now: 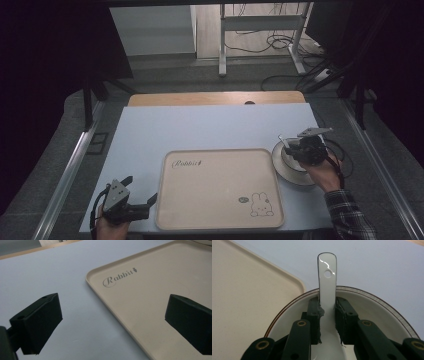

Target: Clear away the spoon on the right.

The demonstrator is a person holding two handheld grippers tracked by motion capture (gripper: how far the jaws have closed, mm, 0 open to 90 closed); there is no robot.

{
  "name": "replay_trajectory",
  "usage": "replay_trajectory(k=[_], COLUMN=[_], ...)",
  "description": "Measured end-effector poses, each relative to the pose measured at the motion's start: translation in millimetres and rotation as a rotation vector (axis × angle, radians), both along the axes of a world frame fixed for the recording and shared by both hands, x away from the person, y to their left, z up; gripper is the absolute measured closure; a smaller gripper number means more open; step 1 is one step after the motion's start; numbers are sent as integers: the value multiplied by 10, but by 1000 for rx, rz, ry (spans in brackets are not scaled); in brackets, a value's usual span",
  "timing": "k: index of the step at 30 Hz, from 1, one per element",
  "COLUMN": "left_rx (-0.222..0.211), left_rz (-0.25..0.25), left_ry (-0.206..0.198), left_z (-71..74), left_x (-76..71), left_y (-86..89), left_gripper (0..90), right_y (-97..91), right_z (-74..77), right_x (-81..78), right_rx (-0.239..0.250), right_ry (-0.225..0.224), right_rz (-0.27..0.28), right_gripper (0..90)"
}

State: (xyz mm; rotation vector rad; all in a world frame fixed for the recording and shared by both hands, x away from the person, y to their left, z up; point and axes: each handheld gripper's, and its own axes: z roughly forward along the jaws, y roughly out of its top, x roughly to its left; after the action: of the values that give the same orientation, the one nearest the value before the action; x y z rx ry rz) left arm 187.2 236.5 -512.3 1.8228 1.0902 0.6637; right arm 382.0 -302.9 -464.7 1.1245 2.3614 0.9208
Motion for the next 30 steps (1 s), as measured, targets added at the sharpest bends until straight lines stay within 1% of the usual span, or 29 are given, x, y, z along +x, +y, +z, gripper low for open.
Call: replay_trajectory(k=[4, 6, 11, 19, 30], left_rx=[0, 0, 0, 0, 2], left_rz=[0, 0, 0, 1, 1], left_ry=[1, 1, 1, 0, 0], left_z=[0, 0, 0, 1, 1], left_x=[0, 0, 1, 0, 0], left_y=[-1, -1, -1, -2, -4], left_gripper=[8, 8, 8, 8, 8], right_y=[20, 28, 15, -21, -34], right_z=[13, 26, 77, 209, 379], right_x=[-10, -18, -39, -76, -116], right_rx=[-27, -33, -21, 4, 2], right_ry=[-5, -4, -15, -38, -62], right_rz=[4, 0, -2, 2, 7], right_gripper=[750, 751, 753, 754, 754])
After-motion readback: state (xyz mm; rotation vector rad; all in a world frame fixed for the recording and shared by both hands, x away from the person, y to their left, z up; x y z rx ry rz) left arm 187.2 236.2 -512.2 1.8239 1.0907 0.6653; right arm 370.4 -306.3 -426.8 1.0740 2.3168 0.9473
